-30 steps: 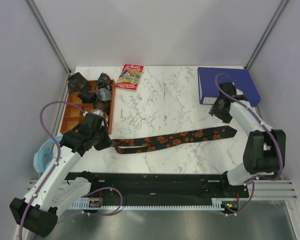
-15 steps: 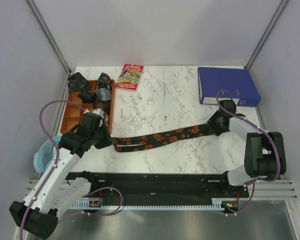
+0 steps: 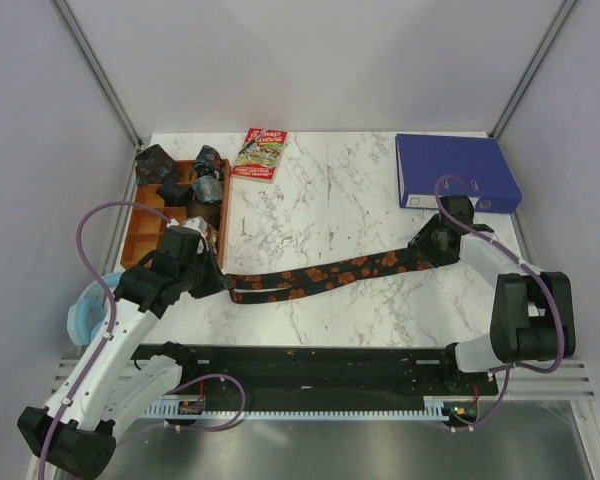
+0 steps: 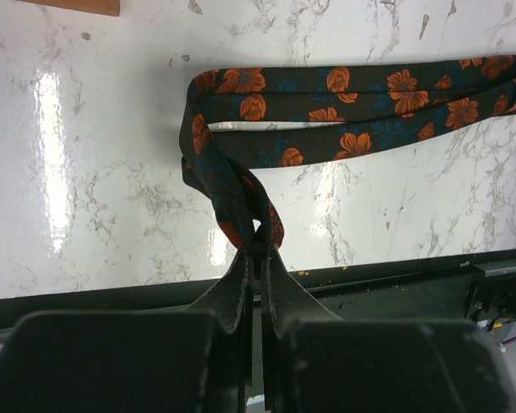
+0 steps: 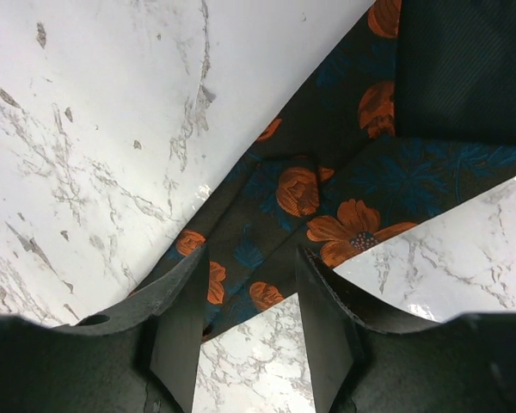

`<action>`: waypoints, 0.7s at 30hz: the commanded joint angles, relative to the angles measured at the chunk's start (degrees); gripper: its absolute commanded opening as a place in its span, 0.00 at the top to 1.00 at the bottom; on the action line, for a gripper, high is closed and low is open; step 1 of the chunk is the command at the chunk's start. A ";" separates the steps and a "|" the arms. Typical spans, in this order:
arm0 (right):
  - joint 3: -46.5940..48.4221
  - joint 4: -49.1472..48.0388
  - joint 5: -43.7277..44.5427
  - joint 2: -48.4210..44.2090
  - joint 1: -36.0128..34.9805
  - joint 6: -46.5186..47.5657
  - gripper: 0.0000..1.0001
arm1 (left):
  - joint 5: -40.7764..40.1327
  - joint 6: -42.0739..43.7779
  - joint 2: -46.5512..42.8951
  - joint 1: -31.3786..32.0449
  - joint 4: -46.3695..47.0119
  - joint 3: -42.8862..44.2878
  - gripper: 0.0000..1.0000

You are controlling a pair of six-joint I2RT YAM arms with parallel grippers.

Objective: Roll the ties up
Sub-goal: Flatten out the tie at the center of the board.

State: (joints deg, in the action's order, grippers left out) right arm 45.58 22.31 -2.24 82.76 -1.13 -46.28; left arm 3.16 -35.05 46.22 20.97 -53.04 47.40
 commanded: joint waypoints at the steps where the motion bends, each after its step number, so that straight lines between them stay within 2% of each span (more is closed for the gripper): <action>1: 2.32 0.02 3.19 3.19 -1.16 0.31 0.48 | 0.88 1.82 -0.95 -0.14 1.97 -0.20 0.98; 6: 3.81 0.02 5.31 6.00 -2.21 0.49 0.49 | 0.71 1.74 -1.13 -0.05 1.97 -0.29 0.98; 9: 4.25 -0.42 5.84 7.15 -2.83 0.58 0.54 | 0.62 1.74 -1.13 -0.05 1.97 -0.29 0.98; 16: 4.08 -0.42 6.81 7.41 -3.01 0.93 0.84 | 0.80 1.74 -1.30 0.03 2.06 -0.37 0.98; 21: 4.51 -0.33 6.72 7.68 -3.09 1.28 0.94 | 0.62 1.65 -1.39 0.12 2.15 -0.38 0.98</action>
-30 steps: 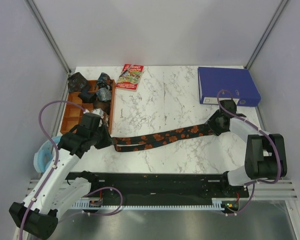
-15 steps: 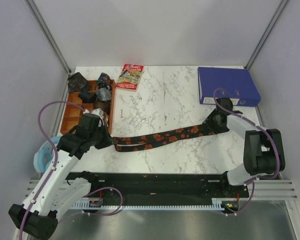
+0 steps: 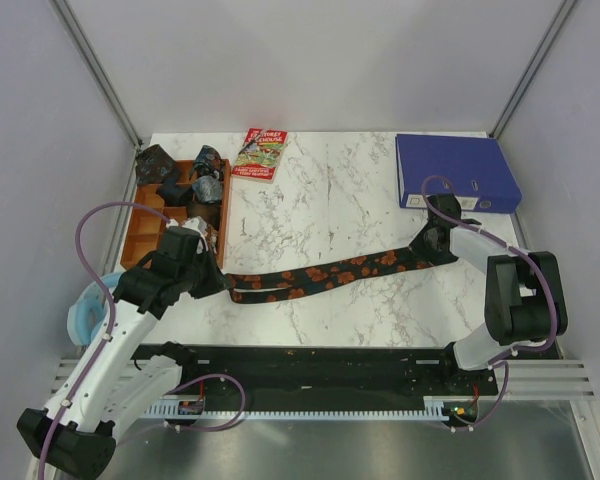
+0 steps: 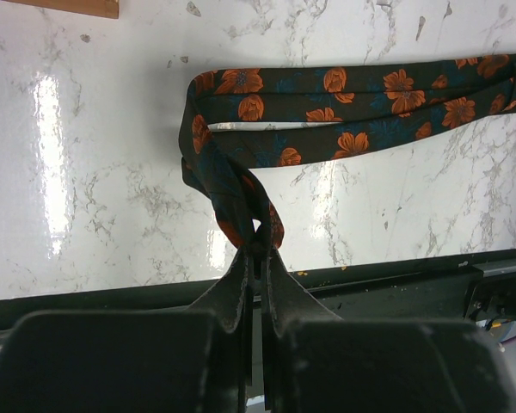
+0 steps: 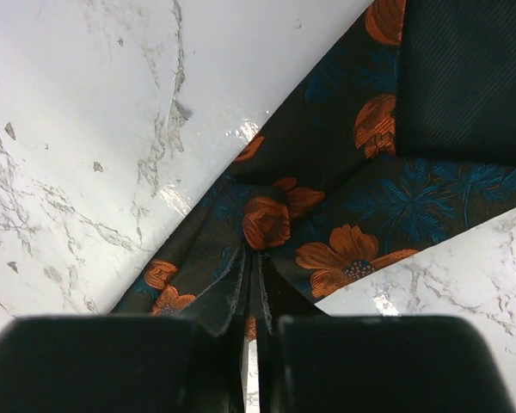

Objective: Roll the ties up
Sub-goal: Flatten out the tie at the center of the board.

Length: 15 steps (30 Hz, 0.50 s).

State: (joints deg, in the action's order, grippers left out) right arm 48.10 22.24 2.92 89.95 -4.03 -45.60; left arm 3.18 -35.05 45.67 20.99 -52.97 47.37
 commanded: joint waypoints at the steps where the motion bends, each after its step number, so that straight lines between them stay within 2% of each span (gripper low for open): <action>1: 2.09 -0.18 1.56 0.57 -0.01 0.69 0.98 | 0.77 1.74 -0.93 0.10 2.08 -0.35 0.98; 7: 6.74 3.94 4.46 -0.92 0.16 2.80 1.00 | -0.37 1.30 -1.90 0.10 1.73 -0.27 0.98; 15: 14.13 9.57 5.61 -3.55 3.77 5.88 1.00 | -0.81 0.16 -2.60 -0.07 0.85 0.35 0.98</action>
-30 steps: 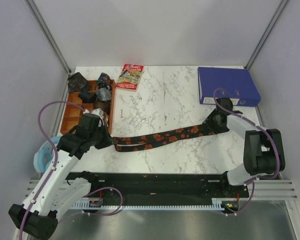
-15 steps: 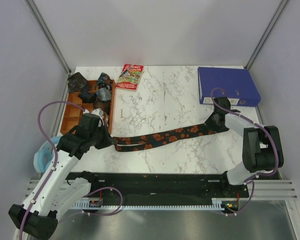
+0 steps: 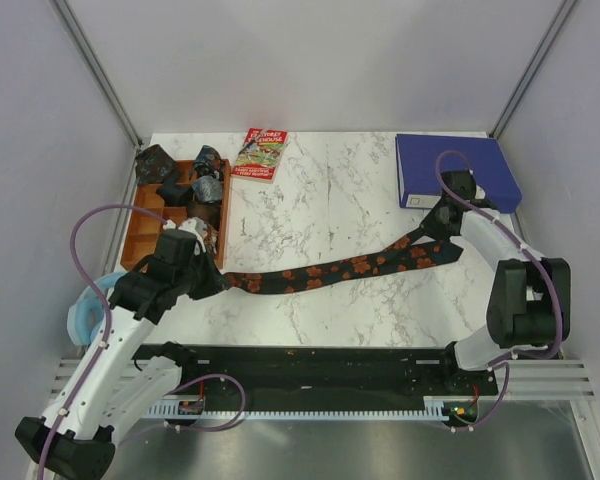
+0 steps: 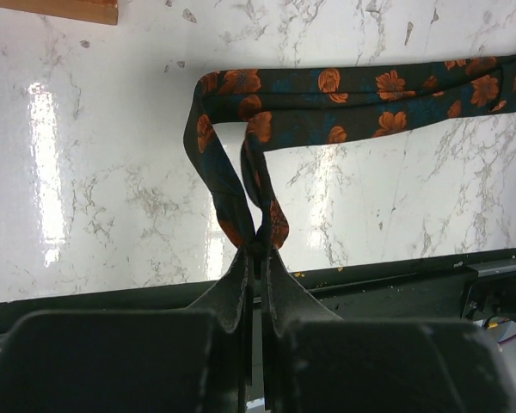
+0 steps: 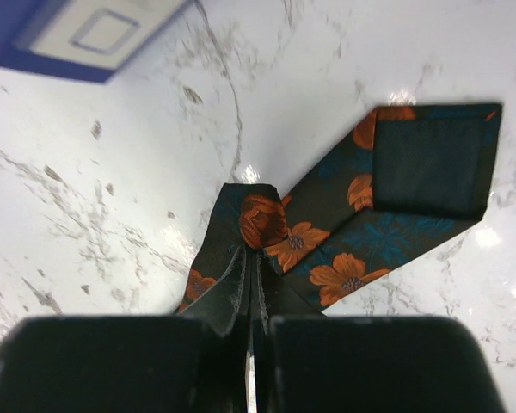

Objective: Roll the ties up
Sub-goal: Flatten out the tie at the center of the board.

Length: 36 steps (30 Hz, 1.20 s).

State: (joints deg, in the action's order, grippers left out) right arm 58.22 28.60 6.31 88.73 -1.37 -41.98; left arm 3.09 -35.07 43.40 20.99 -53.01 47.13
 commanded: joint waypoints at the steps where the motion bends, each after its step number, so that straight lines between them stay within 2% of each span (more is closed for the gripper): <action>1: 3.92 3.39 2.39 -2.42 2.76 2.68 1.00 | -0.55 0.09 -0.33 -0.25 0.81 0.59 0.98; 8: -0.99 0.06 1.70 -2.07 6.63 3.22 1.00 | 0.69 -0.35 0.81 -2.36 0.63 1.20 0.98; 16: -3.02 -5.40 -1.65 3.47 6.82 1.02 1.00 | 2.79 -0.09 6.69 -5.08 4.50 2.26 0.98; 23: -7.24 -5.92 -0.41 1.01 6.90 1.19 1.00 | 2.71 2.28 11.44 -8.42 5.64 4.72 0.98; 25: -7.94 -5.75 -2.25 0.66 6.90 2.59 0.91 | 2.80 3.25 11.89 -9.39 5.55 4.90 0.98; 26: -8.38 -5.23 -3.39 -0.13 6.90 3.12 0.80 | 2.88 3.43 11.89 -9.74 5.47 4.81 0.98; 27: -8.82 -5.05 -4.62 -1.09 6.82 3.48 0.43 | 2.80 3.69 11.89 -10.00 5.29 4.63 0.98; 28: -10.21 -5.13 -6.03 -2.06 6.64 3.57 0.30 | 2.80 4.21 11.80 -10.62 5.12 4.63 0.98; 30: -11.45 -4.52 -6.22 -5.48 5.94 3.57 0.21 | 2.53 4.74 11.62 -11.32 4.76 4.20 0.98; 33: -12.51 -2.85 -5.52 -10.23 2.78 1.99 0.18 | 3.06 5.27 11.88 -12.47 5.02 3.76 0.98; 36: -13.04 -3.19 -5.25 -14.36 -2.92 -1.95 0.21 | 4.11 5.45 12.24 -12.91 5.38 3.32 0.98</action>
State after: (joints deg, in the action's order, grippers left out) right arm 45.56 25.50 1.69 80.07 1.19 -39.77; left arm 5.17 -32.49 55.33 8.75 -49.21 49.76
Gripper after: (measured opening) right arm 0.813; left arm 0.033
